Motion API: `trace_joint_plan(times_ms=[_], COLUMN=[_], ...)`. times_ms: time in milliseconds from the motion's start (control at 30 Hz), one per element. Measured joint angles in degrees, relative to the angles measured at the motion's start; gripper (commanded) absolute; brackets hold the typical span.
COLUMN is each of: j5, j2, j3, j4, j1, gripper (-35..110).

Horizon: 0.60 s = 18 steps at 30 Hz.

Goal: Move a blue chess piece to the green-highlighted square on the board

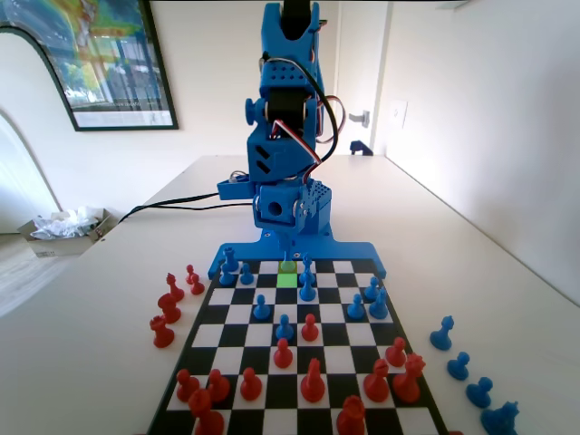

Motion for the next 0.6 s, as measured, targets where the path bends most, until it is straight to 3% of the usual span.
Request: trace_joint_plan(times_ms=[267,600], j5=[0.00,0.00], j2=[-1.23,-7.21], j3=[-6.86,-9.93], j4=[6.33,3.69], j1=[0.35,2.64], gripper=[1,1])
